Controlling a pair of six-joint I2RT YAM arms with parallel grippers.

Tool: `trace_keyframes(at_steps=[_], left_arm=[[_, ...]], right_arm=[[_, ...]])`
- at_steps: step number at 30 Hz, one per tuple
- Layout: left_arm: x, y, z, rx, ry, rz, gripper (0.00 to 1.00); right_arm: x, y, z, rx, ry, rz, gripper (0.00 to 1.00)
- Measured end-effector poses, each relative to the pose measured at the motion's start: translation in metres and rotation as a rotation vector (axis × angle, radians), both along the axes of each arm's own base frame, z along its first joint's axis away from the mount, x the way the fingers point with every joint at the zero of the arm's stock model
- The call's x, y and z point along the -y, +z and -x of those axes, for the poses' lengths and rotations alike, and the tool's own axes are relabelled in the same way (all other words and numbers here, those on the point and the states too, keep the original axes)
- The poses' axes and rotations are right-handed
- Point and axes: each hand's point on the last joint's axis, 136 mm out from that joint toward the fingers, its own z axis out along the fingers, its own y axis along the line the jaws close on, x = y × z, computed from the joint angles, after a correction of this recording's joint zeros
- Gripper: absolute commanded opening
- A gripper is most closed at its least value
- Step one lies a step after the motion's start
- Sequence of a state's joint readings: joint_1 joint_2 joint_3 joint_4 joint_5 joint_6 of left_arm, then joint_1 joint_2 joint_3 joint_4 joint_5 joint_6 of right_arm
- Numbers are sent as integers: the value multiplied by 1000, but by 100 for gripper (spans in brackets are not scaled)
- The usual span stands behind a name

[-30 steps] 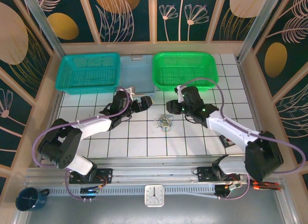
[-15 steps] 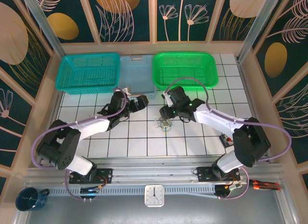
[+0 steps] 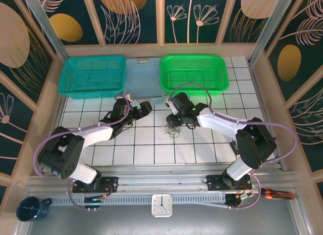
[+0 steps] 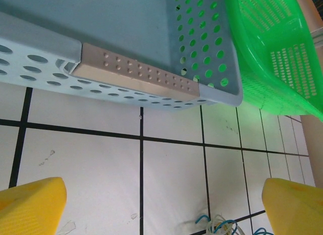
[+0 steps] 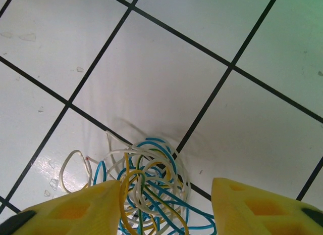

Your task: Untangle the cables

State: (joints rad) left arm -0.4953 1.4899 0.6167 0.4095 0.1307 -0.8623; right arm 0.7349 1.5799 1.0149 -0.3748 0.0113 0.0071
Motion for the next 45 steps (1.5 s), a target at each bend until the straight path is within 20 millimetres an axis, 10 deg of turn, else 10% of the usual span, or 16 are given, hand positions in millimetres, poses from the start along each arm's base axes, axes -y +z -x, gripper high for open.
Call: trace_keyframes(at_steps=[8,14,23,33,45], left_arm=[[-3,-5,2,-10,6,2,99],[-4,-4,2,-10,4,10,99],[0,0,2,2,-17,25,99],[10,5,6,33,-98,29,99],[22,10,14,75,-214,22,99]], right_arm=[[0,-1,-2,3,1,14,0],[-4,8,-5,8,-17,-32,0],[-13,83,-14,113,-106,-445,0],[-4,85,-20,94,-204,-633,0],[1,154,-21,178,-197,-868,0]])
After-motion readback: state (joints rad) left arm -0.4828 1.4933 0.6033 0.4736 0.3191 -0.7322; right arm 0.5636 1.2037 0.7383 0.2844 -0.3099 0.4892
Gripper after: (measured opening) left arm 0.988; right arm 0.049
